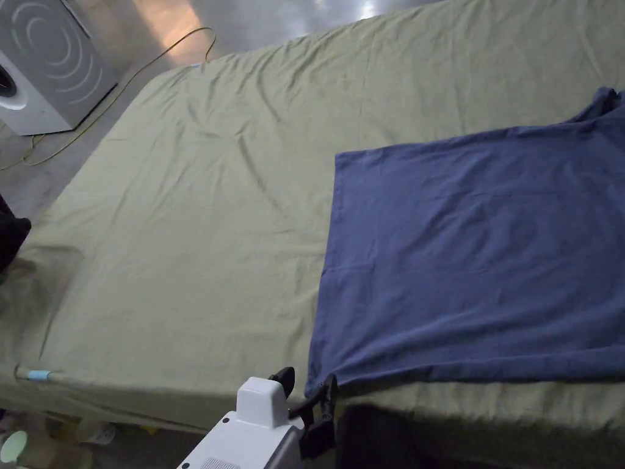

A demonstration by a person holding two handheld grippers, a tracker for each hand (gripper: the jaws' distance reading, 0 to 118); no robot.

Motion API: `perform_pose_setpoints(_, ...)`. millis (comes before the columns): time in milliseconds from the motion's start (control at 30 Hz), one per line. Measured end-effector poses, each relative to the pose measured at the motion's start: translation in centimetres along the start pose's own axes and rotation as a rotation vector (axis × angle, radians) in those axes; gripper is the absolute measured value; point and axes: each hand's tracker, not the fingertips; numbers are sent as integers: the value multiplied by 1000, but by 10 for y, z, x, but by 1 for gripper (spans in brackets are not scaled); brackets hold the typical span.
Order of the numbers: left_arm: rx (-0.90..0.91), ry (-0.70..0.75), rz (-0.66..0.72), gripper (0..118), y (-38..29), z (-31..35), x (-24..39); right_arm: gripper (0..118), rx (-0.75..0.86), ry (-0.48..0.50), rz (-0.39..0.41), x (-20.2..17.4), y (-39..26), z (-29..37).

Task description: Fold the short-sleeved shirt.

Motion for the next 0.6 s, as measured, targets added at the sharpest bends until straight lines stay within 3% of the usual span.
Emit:
perform_pose_setpoints(267, -66, -5, 21, 45, -2, -27, -15, 0, -34, -26, -67, 7, -4, -7)
perform_pose_setpoints(367, -79, -14, -8, 19, 2, -28, -12, 0, -48, -24, -95, 11, -7, -9)
perform_pose_setpoints(467, -106, -12, -47, 11, 5, -32, -4, 0, -56, -32, -93, 16, -11, -11)
perform_pose_setpoints(600, -165, -11, 9, 9, 14, -43, -4, 0, -85, -38, -131, 31, -20, -12)
